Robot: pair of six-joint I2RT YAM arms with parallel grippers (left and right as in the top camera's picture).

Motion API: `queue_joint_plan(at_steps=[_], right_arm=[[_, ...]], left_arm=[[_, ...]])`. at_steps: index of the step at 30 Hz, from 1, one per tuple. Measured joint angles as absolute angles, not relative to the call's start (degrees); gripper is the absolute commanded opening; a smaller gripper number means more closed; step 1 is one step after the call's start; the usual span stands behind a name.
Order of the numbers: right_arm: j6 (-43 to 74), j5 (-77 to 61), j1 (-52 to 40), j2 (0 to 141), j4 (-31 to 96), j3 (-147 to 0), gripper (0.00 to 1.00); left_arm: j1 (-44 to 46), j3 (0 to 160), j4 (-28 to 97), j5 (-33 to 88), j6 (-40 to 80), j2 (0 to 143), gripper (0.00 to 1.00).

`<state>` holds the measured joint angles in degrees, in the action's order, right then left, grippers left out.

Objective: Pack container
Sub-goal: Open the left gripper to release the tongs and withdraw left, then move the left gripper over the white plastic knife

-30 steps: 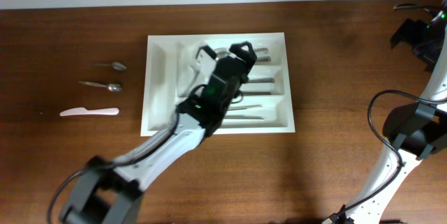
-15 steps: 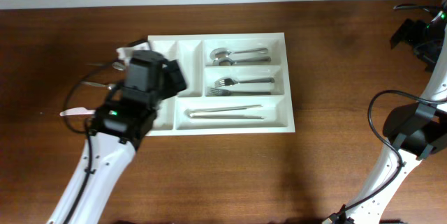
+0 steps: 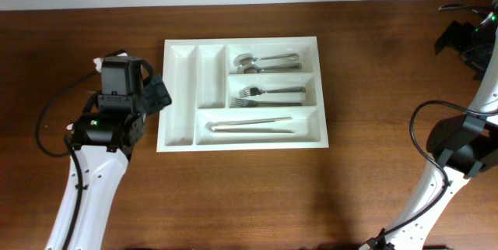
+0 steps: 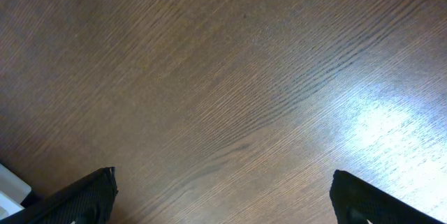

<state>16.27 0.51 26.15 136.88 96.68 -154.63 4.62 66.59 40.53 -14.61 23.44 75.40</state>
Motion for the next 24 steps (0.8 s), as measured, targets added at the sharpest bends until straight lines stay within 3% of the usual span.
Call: queue_joint_plan(at_steps=[14, 21, 22, 24], right_arm=[[16.27, 0.51, 26.15, 136.88, 96.68, -154.63, 0.99], [16.27, 0.51, 26.15, 136.88, 96.68, -154.63, 0.99], [16.27, 0.51, 26.15, 136.88, 96.68, -154.63, 0.99], [16.23, 0.51, 26.15, 136.88, 96.66, -154.63, 0.99]], left_arm=[[-5.80, 66.59, 44.64, -20.60, 56.51, 92.29, 0.99], [-12.29, 66.59, 45.01, -20.34, 63.92, 94.91, 0.99], [-13.21, 66.59, 44.99, -19.94, 64.84, 95.35, 0.97], [-14.92, 66.59, 44.84, -18.70, 66.43, 96.36, 0.84]])
